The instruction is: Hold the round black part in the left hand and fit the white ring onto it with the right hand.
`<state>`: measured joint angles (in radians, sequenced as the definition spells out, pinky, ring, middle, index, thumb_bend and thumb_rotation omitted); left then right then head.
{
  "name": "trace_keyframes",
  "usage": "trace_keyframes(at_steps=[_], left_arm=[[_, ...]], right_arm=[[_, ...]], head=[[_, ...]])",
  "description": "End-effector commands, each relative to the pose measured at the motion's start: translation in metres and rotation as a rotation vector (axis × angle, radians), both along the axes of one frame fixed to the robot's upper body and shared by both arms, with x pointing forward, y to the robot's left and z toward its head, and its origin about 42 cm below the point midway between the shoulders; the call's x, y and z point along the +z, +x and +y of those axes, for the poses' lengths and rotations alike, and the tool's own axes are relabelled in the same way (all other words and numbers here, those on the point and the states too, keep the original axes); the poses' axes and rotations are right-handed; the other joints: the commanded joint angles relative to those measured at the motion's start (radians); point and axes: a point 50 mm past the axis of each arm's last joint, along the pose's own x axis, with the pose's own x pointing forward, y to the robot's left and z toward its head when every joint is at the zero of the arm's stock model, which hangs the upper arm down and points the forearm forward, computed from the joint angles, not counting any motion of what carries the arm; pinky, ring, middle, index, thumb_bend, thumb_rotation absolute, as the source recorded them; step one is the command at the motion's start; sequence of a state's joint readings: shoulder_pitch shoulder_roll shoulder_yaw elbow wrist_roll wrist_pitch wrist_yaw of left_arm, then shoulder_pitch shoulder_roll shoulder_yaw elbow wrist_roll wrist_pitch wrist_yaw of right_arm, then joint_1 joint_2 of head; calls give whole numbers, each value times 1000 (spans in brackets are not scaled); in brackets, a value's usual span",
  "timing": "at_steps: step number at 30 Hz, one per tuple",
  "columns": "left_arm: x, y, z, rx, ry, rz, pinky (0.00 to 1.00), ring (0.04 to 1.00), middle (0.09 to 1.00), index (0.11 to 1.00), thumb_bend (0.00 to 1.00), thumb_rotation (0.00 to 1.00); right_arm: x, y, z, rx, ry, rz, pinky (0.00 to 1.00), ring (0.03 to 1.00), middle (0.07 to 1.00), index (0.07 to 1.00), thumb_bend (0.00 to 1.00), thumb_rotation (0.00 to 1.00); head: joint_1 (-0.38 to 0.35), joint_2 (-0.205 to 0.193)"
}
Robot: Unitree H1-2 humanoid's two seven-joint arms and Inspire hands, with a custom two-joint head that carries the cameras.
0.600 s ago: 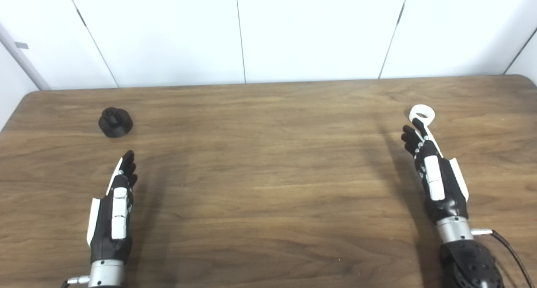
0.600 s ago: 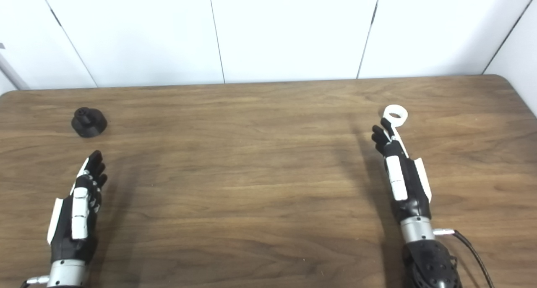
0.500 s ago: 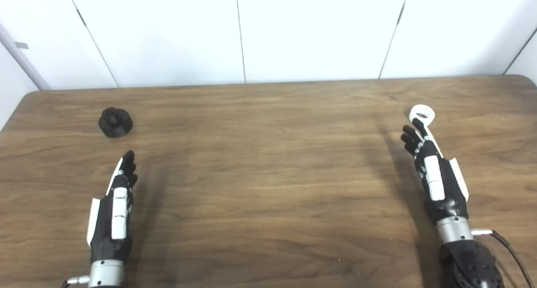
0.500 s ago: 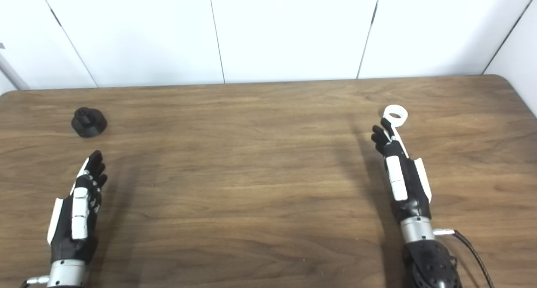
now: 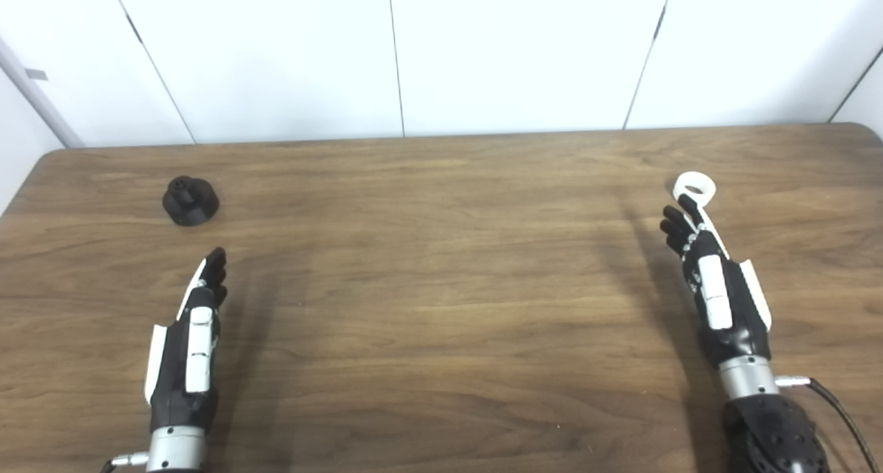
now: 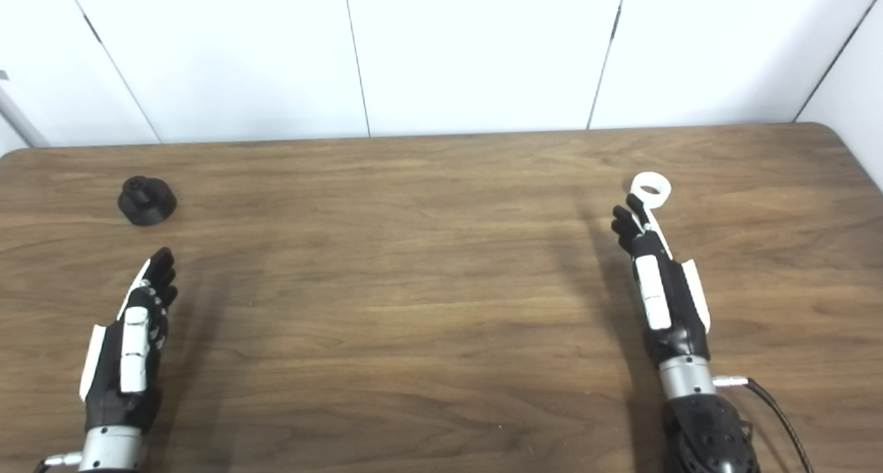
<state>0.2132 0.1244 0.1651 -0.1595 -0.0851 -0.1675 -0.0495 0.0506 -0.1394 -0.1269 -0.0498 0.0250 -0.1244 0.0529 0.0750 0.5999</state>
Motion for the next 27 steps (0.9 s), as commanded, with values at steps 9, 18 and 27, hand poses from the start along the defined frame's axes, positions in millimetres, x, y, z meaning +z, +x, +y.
trace_keyframes(at_steps=[9, 18, 27], left_arm=[[-24, -7, -19, 13, -5, 54, 1000, 993, 972, 943, 421, 975], [-33, -6, -30, 20, 16, 62, 1000, 988, 968, 933, 450, 937], [-35, -6, -32, 23, 62, 72, 1000, 975, 957, 929, 513, 949]], right_arm=[[-42, -17, -18, -15, 21, 95, 948, 922, 919, 944, 570, 1000], [-50, -17, -28, -13, 41, 112, 993, 949, 937, 961, 600, 1000], [-51, -16, -29, -8, 18, 114, 993, 954, 949, 970, 563, 1000]], head=[[168, -78], [236, -128], [228, -131]])
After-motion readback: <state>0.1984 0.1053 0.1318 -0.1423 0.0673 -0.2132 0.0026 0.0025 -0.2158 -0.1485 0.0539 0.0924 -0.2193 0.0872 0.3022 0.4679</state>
